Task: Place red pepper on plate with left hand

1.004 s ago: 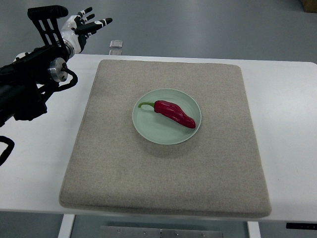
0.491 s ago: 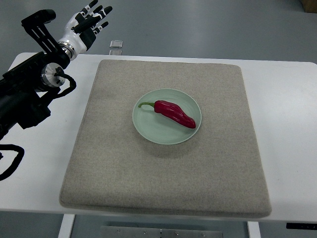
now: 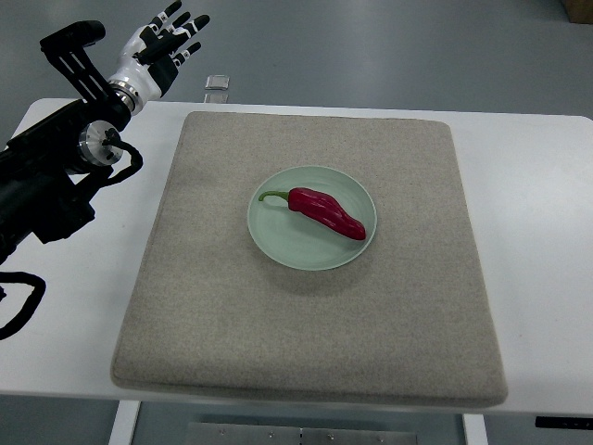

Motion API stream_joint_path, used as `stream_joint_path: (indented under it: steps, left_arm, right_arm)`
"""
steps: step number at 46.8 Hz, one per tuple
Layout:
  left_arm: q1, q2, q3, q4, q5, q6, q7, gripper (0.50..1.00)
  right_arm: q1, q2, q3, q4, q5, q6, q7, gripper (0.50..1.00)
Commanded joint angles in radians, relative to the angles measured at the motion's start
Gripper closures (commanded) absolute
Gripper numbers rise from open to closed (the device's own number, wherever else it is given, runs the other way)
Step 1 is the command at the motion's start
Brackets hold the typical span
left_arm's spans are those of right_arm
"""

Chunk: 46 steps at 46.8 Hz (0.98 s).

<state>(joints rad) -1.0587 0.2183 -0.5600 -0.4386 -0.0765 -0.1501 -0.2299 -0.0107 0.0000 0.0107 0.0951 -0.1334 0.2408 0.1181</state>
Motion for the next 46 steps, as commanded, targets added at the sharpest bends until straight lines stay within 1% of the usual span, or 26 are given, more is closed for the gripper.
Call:
stream_joint_path:
  steps: [1, 33, 46]
  left_arm:
    - [-0.003, -0.002, -0.003, 0.000, 0.000, 0.000, 0.000, 0.538]
    - [-0.001, 0.004, -0.004, 0.006, -0.012, -0.002, 0.001, 0.538]
    - [0.000, -0.001, -0.006, 0.006, -0.012, -0.003, 0.001, 0.538]
  right_arm:
    - [0.000, 0.000, 0.000, 0.000, 0.000, 0.000, 0.000, 0.572]
    - [-0.002, 0.000, 0.000, 0.006, -0.003, 0.002, 0.000, 0.572]
    - [-0.002, 0.000, -0.002, 0.021, -0.008, 0.017, 0.000, 0.570]
